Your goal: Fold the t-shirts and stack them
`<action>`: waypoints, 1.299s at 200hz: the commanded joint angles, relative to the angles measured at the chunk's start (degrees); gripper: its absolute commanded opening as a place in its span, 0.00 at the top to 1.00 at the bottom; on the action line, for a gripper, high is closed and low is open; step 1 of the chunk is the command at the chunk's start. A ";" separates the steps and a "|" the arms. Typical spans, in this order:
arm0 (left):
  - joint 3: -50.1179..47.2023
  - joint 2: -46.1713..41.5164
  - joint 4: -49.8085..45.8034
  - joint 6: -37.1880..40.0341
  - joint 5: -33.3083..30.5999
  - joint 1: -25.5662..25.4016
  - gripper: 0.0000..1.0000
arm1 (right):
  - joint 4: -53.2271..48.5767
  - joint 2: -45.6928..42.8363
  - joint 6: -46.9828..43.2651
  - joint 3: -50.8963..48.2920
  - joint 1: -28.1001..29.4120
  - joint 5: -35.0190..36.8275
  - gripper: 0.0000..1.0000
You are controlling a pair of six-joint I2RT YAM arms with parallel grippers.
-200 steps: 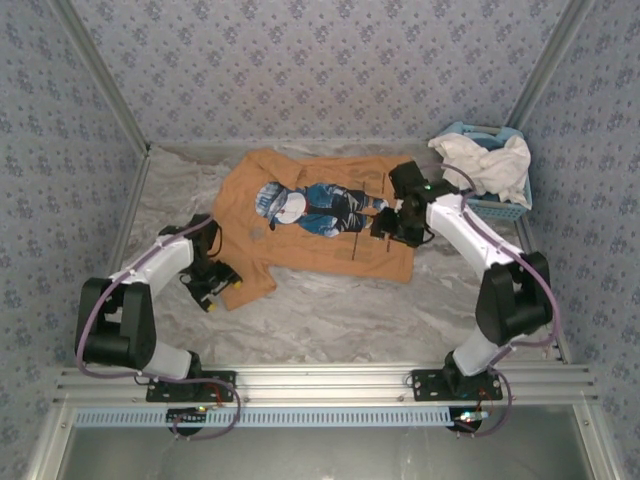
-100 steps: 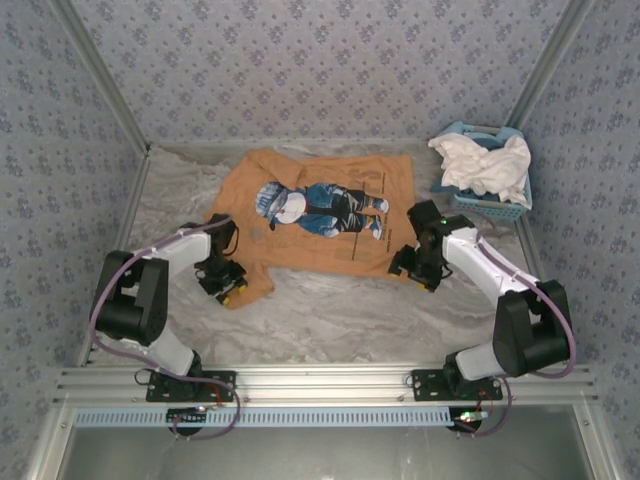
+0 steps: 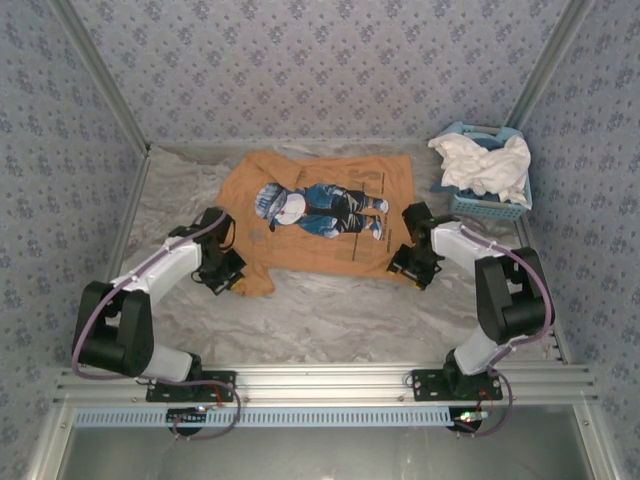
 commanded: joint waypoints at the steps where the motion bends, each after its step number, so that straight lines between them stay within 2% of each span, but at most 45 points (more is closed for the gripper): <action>1: -0.81 -1.21 -0.96 -1.01 0.92 -0.16 1.00 | 2.39 2.26 -0.41 0.70 -0.83 1.14 0.49; 13: -0.70 -1.51 -0.81 -1.18 1.00 -0.16 1.00 | 3.62 3.88 -1.77 1.74 -0.72 1.68 0.54; 48: 1.12 -3.11 -1.59 -0.35 -0.16 -0.16 1.00 | 3.65 4.80 -4.23 4.58 0.20 2.91 0.89; 64: 3.43 -4.46 -1.70 0.33 -1.30 -0.10 1.00 | 2.41 1.92 -5.56 6.90 1.11 3.84 1.00; 89: 10.90 -6.17 -1.16 1.61 -3.02 0.85 1.00 | -0.12 -3.69 -6.85 13.83 2.60 5.08 1.00; 134: 31.13 -8.18 -0.28 4.25 -9.20 2.52 1.00 | -3.80 -8.41 -11.94 36.37 2.90 4.22 1.00; 153: 36.72 -11.12 1.08 5.60 -11.61 2.49 1.00 | -3.68 -11.02 -13.50 42.47 2.99 4.42 1.00; 217: 43.88 -27.97 5.69 12.48 -17.15 2.38 1.00 | 3.11 -31.50 -13.85 40.12 6.53 2.16 1.00; 239: 51.92 -25.71 4.70 13.74 -17.77 2.44 1.00 | 2.81 -32.85 -12.54 42.16 6.78 2.09 1.00; 260: 60.02 -18.23 0.59 13.36 -17.26 2.46 1.00 | 2.63 -30.21 -11.29 44.42 6.27 0.32 1.00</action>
